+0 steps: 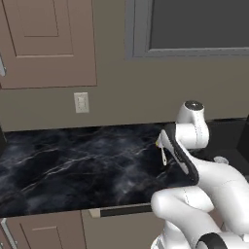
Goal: Grab the spray bottle from the shelves, then place it next to the cutting board for sanitizing. Then grab the dish brush from the countertop next to the sink and place it next to the cutting board.
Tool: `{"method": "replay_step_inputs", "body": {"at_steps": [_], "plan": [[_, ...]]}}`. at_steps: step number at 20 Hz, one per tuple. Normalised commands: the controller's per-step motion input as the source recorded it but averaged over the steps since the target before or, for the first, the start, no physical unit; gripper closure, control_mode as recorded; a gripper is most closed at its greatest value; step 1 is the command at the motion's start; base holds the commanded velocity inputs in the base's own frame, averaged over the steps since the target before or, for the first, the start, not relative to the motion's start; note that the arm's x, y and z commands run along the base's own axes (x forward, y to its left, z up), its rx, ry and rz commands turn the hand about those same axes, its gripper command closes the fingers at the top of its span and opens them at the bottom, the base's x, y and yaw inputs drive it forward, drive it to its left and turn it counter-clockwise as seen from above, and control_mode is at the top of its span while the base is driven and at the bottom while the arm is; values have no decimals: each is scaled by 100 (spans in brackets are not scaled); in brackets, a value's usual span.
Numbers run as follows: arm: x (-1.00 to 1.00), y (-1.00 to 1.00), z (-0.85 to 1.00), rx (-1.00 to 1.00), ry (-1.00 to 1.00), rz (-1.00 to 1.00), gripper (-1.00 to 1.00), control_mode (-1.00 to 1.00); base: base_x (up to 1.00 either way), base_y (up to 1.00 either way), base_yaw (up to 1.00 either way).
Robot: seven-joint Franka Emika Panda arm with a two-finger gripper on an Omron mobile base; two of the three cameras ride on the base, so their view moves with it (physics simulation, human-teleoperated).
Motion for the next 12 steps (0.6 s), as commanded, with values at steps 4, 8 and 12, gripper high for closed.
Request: {"method": "replay_step_inputs", "body": {"at_steps": [4,8,12], "plan": [[52,-25,-39,0,8,0,-100,-100,0,0,0],[42,-11,-31,0,8,0,-100,-100,0,0,0],[38,0,-20,0,7,0,-100,-100,0,0,0]]}}
